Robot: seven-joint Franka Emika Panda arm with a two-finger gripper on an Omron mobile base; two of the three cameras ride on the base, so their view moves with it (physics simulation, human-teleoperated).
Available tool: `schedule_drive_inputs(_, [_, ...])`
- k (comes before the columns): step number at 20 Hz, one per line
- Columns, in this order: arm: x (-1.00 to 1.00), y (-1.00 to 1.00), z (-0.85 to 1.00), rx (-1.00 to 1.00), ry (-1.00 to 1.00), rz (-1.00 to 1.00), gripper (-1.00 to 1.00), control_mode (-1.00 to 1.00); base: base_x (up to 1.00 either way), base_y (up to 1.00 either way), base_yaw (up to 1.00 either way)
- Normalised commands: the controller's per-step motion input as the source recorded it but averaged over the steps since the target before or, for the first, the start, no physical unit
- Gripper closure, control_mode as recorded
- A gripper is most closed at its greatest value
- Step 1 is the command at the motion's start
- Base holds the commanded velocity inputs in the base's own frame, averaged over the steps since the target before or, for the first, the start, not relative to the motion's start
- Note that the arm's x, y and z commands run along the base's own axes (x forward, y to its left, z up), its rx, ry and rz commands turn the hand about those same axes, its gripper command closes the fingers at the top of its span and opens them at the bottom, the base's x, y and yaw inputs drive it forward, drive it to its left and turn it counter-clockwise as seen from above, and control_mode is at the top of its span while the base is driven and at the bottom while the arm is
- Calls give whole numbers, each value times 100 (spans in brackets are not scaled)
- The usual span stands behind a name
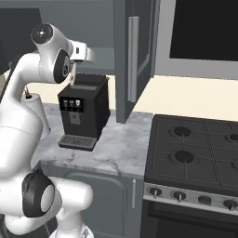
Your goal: Pick up the bar soap and dish brush from the sink, and place them back in the cabinet, and close the cabinet doors.
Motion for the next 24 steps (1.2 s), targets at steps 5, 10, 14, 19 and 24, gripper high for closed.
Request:
schedule_drive_inputs(5, [42, 0, 8, 0, 1, 0, 100, -100, 0, 0, 0])
schedule_drive_inputs(10, [36, 0, 0, 0, -1, 0, 100, -100, 0, 0, 0])
schedule_drive_inputs(14, [31, 0, -1, 0, -1, 3, 100, -100, 0, 0, 0])
schedule_drive_inputs(19, [31, 0, 0, 0, -1, 2, 100, -100, 0, 0, 0])
schedule_drive_inputs(24, [27, 0, 0, 0, -3, 1, 100, -100, 0, 0, 0])
